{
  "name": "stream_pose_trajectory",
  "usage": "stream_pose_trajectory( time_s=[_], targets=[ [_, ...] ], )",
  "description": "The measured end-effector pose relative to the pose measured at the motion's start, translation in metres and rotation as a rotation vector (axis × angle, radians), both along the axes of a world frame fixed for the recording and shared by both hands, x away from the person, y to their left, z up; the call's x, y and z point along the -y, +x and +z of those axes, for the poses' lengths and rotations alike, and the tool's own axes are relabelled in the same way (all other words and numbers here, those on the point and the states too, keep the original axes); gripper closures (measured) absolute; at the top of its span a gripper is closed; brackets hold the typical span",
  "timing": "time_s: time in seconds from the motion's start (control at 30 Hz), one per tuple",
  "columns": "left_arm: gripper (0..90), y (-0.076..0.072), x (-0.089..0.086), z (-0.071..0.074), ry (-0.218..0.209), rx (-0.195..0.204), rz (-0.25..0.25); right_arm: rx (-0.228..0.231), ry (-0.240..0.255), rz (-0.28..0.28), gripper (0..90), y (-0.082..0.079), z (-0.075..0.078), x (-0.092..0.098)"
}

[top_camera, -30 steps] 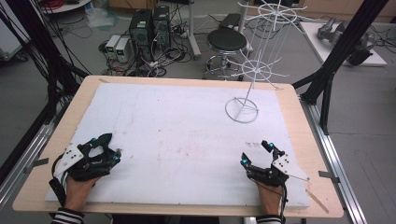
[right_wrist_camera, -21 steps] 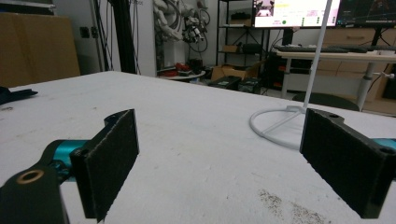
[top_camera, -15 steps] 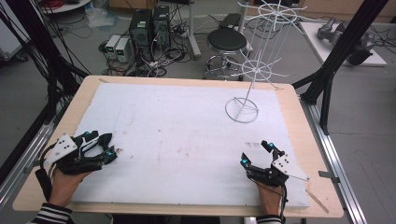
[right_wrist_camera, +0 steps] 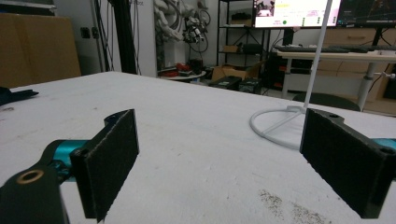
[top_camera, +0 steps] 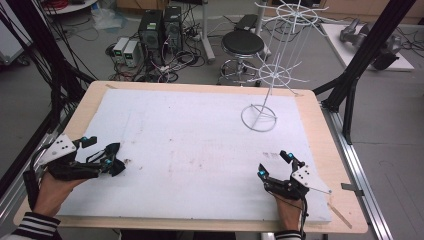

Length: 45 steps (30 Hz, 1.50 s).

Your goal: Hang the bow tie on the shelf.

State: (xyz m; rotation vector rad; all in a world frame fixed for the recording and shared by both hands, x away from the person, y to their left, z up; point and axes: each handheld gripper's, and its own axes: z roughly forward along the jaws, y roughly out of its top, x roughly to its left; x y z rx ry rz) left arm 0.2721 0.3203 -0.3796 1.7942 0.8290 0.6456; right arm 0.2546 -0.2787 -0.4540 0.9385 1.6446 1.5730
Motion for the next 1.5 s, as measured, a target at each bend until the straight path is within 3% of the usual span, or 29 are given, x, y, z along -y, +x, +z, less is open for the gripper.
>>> stream_pose_trajectory(
  time_s=[0.23, 0.43, 0.73, 1.1, 1.5],
  targets=[
    [15.6, 0.003, -0.003, 0.01, 0.067, -0.061, 0.0, -0.001, 0.0, 0.001, 10.7, 0.0, 0.0, 0.0],
    [18.9, 0.007, -0.006, 0.012, 0.154, -0.137, -0.003, 0.0, -0.002, 0.0, 10.7, 0.0, 0.0, 0.0],
    [23.5, 0.014, -0.002, 0.005, 0.236, -0.253, -0.025, -0.002, -0.001, -0.001, 10.7, 0.0, 0.0, 0.0],
    [25.2, 0.023, -0.006, -0.006, 0.307, -0.363, -0.071, -0.001, -0.001, -0.002, 10.7, 0.0, 0.0, 0.0],
    [35.5, 0.034, 0.001, -0.017, 0.399, -0.474, -0.116, 0.007, 0.007, -0.004, 10.7, 0.0, 0.0, 0.001]
  ],
)
